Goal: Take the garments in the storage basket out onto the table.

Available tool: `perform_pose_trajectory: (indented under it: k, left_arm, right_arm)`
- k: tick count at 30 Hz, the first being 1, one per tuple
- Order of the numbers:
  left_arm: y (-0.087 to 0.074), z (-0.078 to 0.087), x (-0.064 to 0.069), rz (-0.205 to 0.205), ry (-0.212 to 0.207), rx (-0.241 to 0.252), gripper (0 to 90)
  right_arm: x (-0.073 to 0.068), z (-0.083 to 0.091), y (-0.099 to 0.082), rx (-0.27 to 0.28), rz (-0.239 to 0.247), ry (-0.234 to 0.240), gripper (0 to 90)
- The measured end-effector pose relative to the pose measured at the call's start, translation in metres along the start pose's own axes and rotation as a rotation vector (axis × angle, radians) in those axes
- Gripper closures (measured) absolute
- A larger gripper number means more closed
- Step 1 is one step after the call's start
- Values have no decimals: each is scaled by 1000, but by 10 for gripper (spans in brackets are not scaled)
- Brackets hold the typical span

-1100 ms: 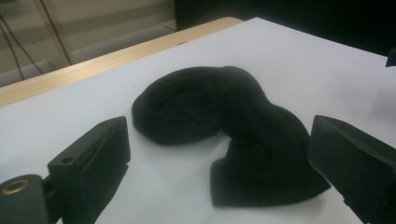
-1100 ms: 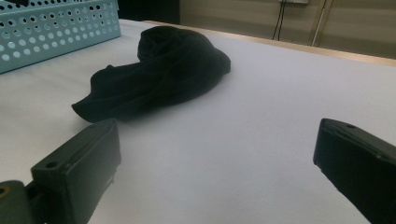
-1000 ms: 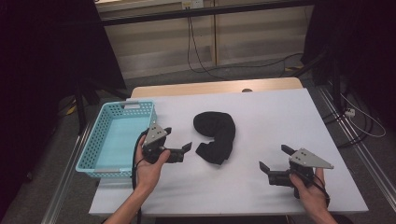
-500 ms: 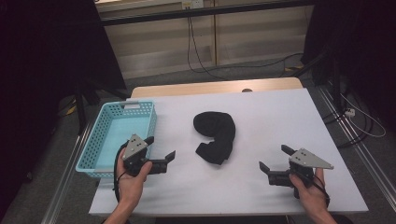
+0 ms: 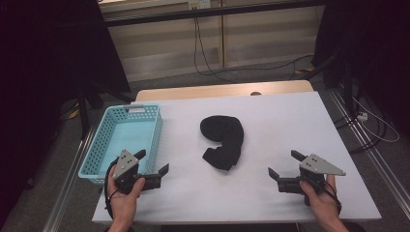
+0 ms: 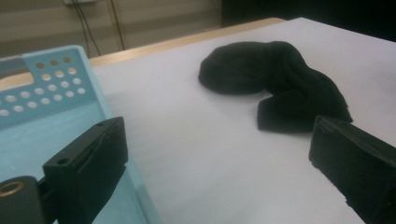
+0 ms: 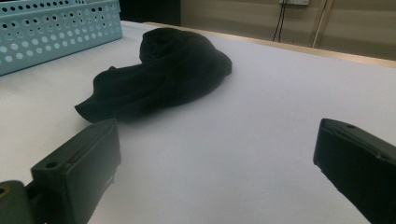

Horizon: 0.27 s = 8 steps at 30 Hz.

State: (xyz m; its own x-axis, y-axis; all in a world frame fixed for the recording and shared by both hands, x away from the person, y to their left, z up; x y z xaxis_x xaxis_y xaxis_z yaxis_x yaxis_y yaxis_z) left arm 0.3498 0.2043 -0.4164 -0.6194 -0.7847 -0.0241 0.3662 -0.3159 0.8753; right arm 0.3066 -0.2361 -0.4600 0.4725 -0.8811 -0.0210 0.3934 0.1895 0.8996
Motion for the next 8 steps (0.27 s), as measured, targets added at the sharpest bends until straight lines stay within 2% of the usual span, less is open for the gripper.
perform_pose_trajectory:
  k: [5, 8]
  left_arm:
    - [-4, -5, 1, 2, -13, -21, 47]
    - [-2, -5, -1, 11, -7, -16, 48]
  right_arm:
    - [1, -1, 0, -1, 0, 0, 8]
    - [1, -1, 0, -2, 1, 1, 7]
Point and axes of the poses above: each handheld gripper's, and its own axes: z roughly backward along the jaws, y roughly out of its top, x roughly to its right, the point moved 4 cm from there along -z, roughly forward along the jaws, and after that the axes turned 8 degrees about -x, right-handed, at the moved point
